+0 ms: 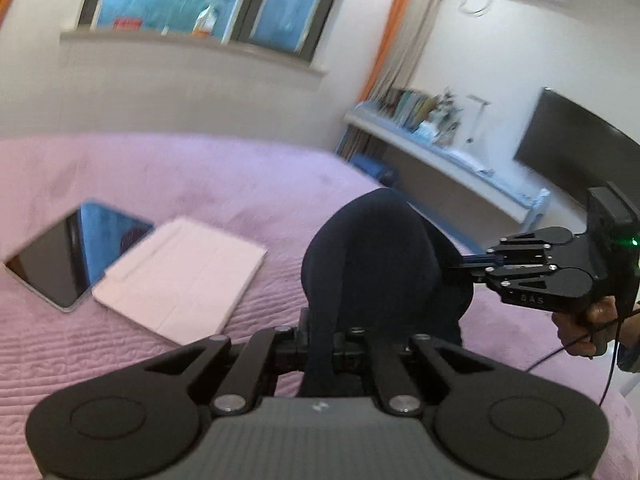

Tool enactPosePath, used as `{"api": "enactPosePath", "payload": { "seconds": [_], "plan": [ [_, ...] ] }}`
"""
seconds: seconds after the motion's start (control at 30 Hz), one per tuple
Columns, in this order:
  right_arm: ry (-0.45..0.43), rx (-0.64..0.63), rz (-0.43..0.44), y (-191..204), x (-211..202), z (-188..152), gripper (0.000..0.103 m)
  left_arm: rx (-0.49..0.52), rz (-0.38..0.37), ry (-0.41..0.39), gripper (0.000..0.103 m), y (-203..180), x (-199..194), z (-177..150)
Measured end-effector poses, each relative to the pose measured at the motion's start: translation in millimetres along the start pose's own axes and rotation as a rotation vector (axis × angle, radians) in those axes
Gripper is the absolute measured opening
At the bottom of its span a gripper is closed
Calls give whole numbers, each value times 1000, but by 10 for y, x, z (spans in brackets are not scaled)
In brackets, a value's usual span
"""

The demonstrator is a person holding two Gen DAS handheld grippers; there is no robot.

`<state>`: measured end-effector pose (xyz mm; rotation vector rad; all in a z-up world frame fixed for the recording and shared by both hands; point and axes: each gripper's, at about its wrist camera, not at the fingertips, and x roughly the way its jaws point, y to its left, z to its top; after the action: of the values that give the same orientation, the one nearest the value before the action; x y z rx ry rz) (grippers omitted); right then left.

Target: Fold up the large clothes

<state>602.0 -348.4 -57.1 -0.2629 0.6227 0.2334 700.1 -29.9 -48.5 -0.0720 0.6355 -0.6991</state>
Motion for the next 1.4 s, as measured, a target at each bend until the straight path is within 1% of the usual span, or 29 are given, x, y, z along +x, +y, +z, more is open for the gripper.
{"api": "enactPosePath", "payload": {
  "seconds": [0.07,0.13,0.23,0.33,0.4,0.43,0.47,0.53,0.6,0.67,0.7,0.73,0.77,0.83,0.87,0.93,0.97,1.0,1.03,1.07,1.1,1.13,1.17,1.2,1.23,1.27,1.33,1.37,1.4],
  "plan": [
    [-43,-20,-29,156,-436,-51,9,34,14,-11,6,-236,-235,-38],
    [-69,-54,-53,332,-764,-129,8,76,37,-15,5,-481,-443,-129],
    [-88,-82,-64,580,-1175,-329,8,158,76,6,6,-864,-685,-351],
    [-83,-97,-89,810,-1515,-610,7,207,61,50,6,-1205,-927,-697],
    [-73,-121,-103,991,-1736,-862,7,253,80,106,8,-1416,-1064,-1037],
    [-51,-124,-97,1080,-1812,-1002,7,273,88,153,9,-1480,-1094,-1228],
    [-20,-143,-93,1170,-1872,-1153,7,279,95,229,13,-1544,-1148,-1468],
    [107,-198,-43,1376,-1976,-1524,8,257,92,369,17,-1613,-1281,-1893],
    [249,-209,24,1470,-2086,-1867,9,195,85,507,15,-1612,-1437,-2268],
    [349,-162,67,1452,-2158,-2030,10,132,67,568,16,-1570,-1639,-2460],
    [372,-119,75,1413,-2177,-2045,11,105,78,566,16,-1565,-1715,-2474],
    [371,-71,74,1370,-2183,-2015,13,84,91,544,16,-1549,-1760,-2434],
    [356,-26,73,1345,-2171,-1951,14,64,98,504,16,-1542,-1794,-2356],
    [307,88,72,1272,-2026,-1741,15,12,103,395,18,-1526,-1762,-2154],
    [293,155,84,1270,-1928,-1671,16,-28,95,332,19,-1516,-1678,-2047],
    [256,288,116,1296,-1695,-1544,16,-88,97,254,20,-1498,-1412,-1875],
    [251,321,125,1342,-1542,-1494,14,-121,99,230,20,-1492,-1268,-1848],
    [263,330,121,1430,-1385,-1488,12,-150,75,225,20,-1489,-1122,-1856],
    [278,331,99,1493,-1269,-1522,12,-175,51,236,20,-1485,-983,-1898],
    [308,336,91,1547,-1147,-1568,12,-197,33,270,19,-1484,-832,-1978],
    [362,346,109,1561,-1006,-1655,12,-195,31,313,19,-1496,-715,-2064],
    [421,350,120,1583,-895,-1764,11,-174,50,351,19,-1492,-601,-2151],
    [472,345,111,1608,-859,-1882,8,-149,79,387,19,-1523,-550,-2258],
    [516,329,97,1631,-848,-1997,3,-137,94,434,16,-1532,-533,-2382],
    [523,319,90,1636,-895,-2091,0,-137,85,449,14,-1553,-581,-2472],
    [511,317,94,1637,-983,-2158,0,-150,77,454,13,-1473,-676,-2597],
    [526,325,93,1611,-1142,-2206,0,-198,59,478,13,-1416,-879,-2732],
    [530,345,90,1591,-1221,-2194,1,-209,50,486,14,-1419,-1006,-2764],
    [526,360,85,1588,-1269,-2157,6,-213,49,486,16,-1425,-1107,-2781]
  ]
}}
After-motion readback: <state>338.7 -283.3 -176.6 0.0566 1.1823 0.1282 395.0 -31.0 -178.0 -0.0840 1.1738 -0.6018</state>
